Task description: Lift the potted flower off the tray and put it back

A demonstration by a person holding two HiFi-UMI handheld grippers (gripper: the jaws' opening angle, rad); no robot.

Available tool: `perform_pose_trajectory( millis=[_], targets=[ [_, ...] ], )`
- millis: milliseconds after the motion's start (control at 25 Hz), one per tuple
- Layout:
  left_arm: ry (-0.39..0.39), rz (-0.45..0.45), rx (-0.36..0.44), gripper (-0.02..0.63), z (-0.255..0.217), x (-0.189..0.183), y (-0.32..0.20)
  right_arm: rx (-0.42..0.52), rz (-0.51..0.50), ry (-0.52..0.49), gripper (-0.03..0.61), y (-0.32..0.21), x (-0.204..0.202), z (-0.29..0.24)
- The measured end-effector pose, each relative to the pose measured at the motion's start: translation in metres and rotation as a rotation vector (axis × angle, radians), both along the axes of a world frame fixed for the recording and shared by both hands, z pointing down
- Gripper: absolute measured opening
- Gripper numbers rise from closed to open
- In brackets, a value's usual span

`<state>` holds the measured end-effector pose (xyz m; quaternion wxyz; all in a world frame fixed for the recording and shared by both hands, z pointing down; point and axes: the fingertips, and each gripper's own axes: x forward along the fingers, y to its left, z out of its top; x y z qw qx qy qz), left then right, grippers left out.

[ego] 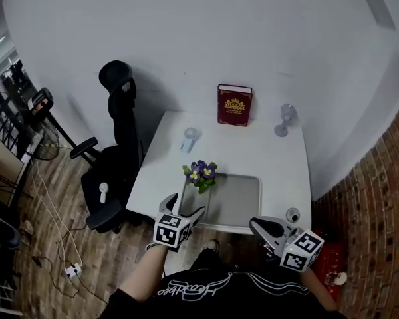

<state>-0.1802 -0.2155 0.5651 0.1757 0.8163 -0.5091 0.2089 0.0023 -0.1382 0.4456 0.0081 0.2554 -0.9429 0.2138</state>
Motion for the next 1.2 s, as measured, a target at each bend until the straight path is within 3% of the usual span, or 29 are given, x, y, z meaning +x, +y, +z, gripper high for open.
perform_pose_trajectory(
  millis=[200,560,960,1040,1200],
  targets=[
    [-0.060,0.042,-0.044,0.422,0.033,-0.007,-0.040,-0.002,0.065,-0.010,0.000,-0.037,-0.007,-0.006],
    [-0.078,0.109,-0.064,0.420,0.059,0.004,-0.083,-0.008,0.108,0.024,0.000,-0.075,-0.013,-0.001],
    [-0.089,0.156,-0.081,0.413,0.066,0.011,-0.095,-0.037,0.127,0.034,0.000,-0.091,-0.011,0.006],
    [-0.095,0.156,-0.084,0.360,0.066,0.011,-0.095,-0.041,0.132,0.034,0.000,-0.094,-0.009,0.007],
    [-0.095,0.159,-0.086,0.356,0.066,0.010,-0.096,-0.047,0.134,0.037,0.000,-0.098,-0.010,0.006]
  ],
)
